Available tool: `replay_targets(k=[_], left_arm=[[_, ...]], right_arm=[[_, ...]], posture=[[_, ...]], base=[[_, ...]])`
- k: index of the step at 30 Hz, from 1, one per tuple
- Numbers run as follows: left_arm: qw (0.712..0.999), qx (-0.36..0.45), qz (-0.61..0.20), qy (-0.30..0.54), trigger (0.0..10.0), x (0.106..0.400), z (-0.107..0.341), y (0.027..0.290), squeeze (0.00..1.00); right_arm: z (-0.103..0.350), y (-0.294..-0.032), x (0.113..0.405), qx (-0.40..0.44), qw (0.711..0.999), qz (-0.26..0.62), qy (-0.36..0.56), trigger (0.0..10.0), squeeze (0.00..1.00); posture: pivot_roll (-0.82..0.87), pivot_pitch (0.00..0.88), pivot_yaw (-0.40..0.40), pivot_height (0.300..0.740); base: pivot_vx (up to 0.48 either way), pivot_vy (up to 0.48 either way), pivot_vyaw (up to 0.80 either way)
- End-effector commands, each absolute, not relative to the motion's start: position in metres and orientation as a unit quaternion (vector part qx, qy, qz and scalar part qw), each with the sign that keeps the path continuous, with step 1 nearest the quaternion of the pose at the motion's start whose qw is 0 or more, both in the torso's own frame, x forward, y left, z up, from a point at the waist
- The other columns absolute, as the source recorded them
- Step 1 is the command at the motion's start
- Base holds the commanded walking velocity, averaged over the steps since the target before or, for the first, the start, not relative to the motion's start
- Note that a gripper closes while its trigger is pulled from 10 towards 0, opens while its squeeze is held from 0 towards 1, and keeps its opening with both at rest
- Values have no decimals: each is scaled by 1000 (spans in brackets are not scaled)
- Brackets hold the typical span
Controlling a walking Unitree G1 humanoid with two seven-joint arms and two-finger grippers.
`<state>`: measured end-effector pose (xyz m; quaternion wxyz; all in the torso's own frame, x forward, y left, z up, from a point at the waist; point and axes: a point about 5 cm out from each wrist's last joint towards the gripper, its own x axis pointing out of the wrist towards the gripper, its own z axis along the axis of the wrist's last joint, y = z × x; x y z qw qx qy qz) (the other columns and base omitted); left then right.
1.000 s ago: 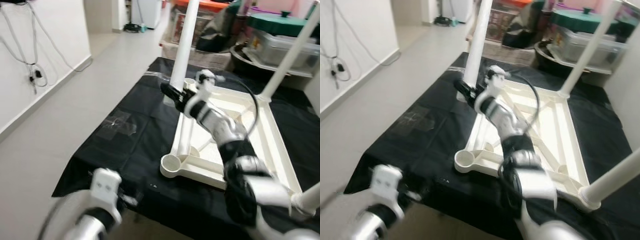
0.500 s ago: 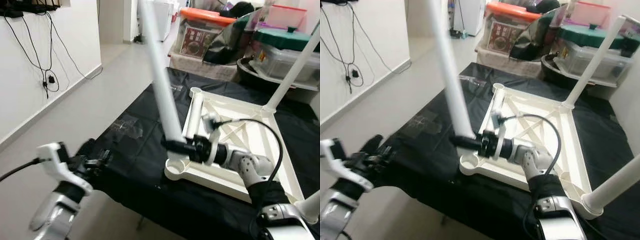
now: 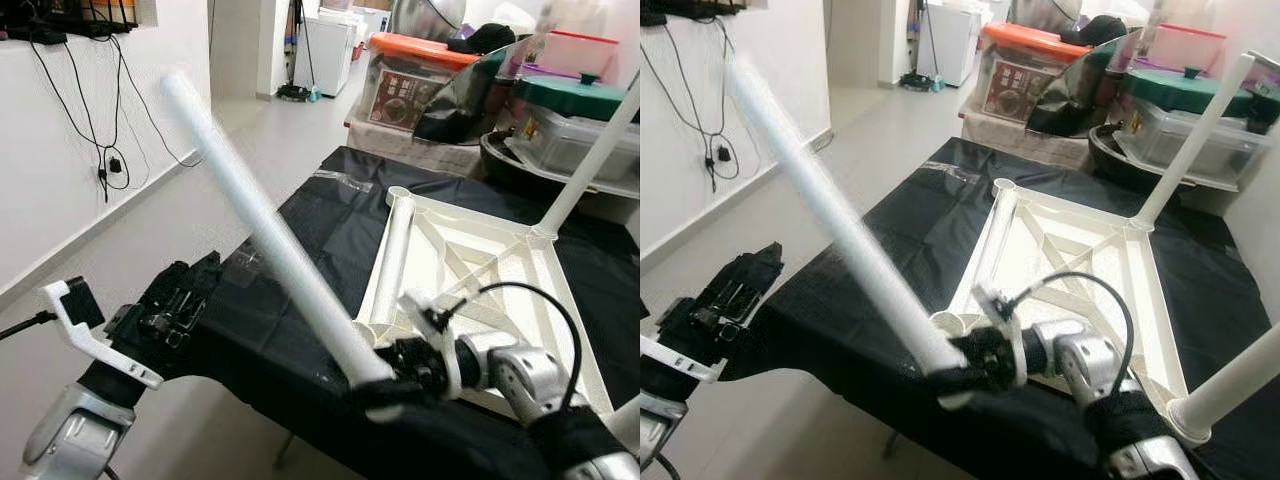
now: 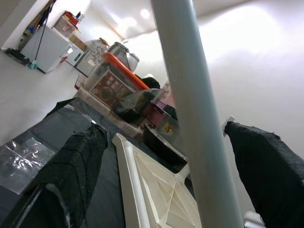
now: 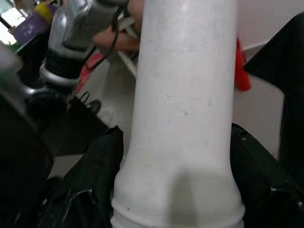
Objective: Building children table
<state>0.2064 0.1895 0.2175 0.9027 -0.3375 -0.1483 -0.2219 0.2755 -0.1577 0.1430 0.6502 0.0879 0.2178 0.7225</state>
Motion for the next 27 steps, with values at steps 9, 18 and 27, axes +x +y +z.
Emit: replay_targets(k=[9,18,27], left_arm=[[888,-356,-264,-124,10000,204,221,187,0],[872,-372,-295,-117,10000,200,224,184,0],[848,-416,-305,-126,0,197,226,183,0]], right_arm=[[141,-165,260,-15,607,758,241,0,0],[140,-167,257,-50,594,765,244,0,0],[142,-163,263,-63,598,767,225,0,0]], posture=[[203,0,-122,740],[203,2,-127,740],[200,3,-125,740]], base=[[0,0,0],[0,0,0],[0,0,0]])
